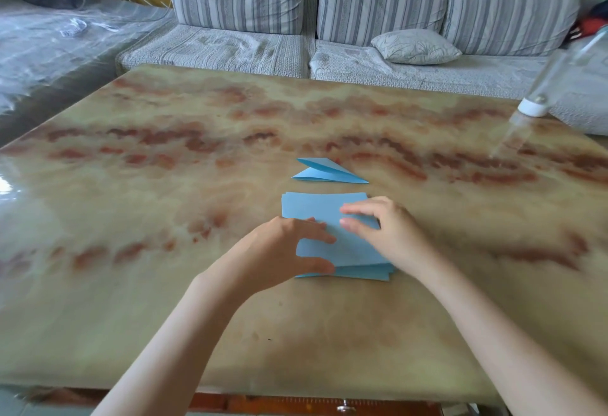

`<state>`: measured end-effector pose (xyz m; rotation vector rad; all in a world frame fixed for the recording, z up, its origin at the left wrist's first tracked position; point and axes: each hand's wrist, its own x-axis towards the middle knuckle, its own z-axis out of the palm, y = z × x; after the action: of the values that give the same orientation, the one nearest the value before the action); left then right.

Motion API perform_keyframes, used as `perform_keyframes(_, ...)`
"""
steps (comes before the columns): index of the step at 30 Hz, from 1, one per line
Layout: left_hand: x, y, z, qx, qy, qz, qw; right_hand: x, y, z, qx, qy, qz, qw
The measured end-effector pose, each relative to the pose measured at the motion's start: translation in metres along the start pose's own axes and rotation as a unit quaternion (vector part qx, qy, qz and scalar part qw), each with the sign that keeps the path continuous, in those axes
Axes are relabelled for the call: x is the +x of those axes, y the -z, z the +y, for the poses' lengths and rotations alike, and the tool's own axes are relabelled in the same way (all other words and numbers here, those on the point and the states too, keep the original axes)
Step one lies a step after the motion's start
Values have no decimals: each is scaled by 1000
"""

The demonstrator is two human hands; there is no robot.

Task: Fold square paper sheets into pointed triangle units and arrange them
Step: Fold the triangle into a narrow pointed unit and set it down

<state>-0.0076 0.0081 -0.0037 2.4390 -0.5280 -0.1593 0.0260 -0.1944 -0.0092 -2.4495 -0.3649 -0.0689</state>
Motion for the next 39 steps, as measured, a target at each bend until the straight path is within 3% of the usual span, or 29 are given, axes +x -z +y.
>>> perform_keyframes(3, -2, 3, 2, 10, -2, 19, 1000, -13, 0, -3, -6, 29, -41, 999)
perform_keyframes(8, -5, 6, 10, 38, 3, 124, 992, -24, 8, -9, 38, 58, -38, 997)
perform_keyframes(11, -3, 7, 14, 30, 1, 157, 987, -23, 3, -8, -9, 55, 4, 998)
perform_keyframes(14, -2, 12, 18, -66, 31, 226, 971, -21, 5, -10, 59, 55, 90, 993)
perform_keyframes(17, 1, 20, 13, -231, 113, 327, 909, -21, 11, -9, 158, 49, 128, 978)
perform_keyframes(20, 2, 26, 7, -397, 223, 283, 844, -22, 12, -13, 196, 85, 130, 968)
perform_keyframes(21, 2, 26, 3, -395, 248, 268, 843, -22, 12, -14, 188, 104, 127, 968)
perform_keyframes(23, 3, 27, -5, -310, 264, 274, 871, -23, 12, -15, 198, 123, 119, 965)
perform_keyframes(25, 2, 31, -10, -292, 248, 265, 885, -25, 14, -16, 270, 113, 93, 952)
perform_keyframes(28, 1, 38, -10, -330, 236, 189, 894, -29, 18, -16, 354, 103, 48, 928)
perform_keyframes(31, -1, 41, -6, -363, 249, 105, 892, -30, 22, -15, 368, 103, 21, 924)
perform_keyframes(39, -7, 41, -4, -241, 298, -22, 923, -31, 24, -18, 415, 75, 31, 906)
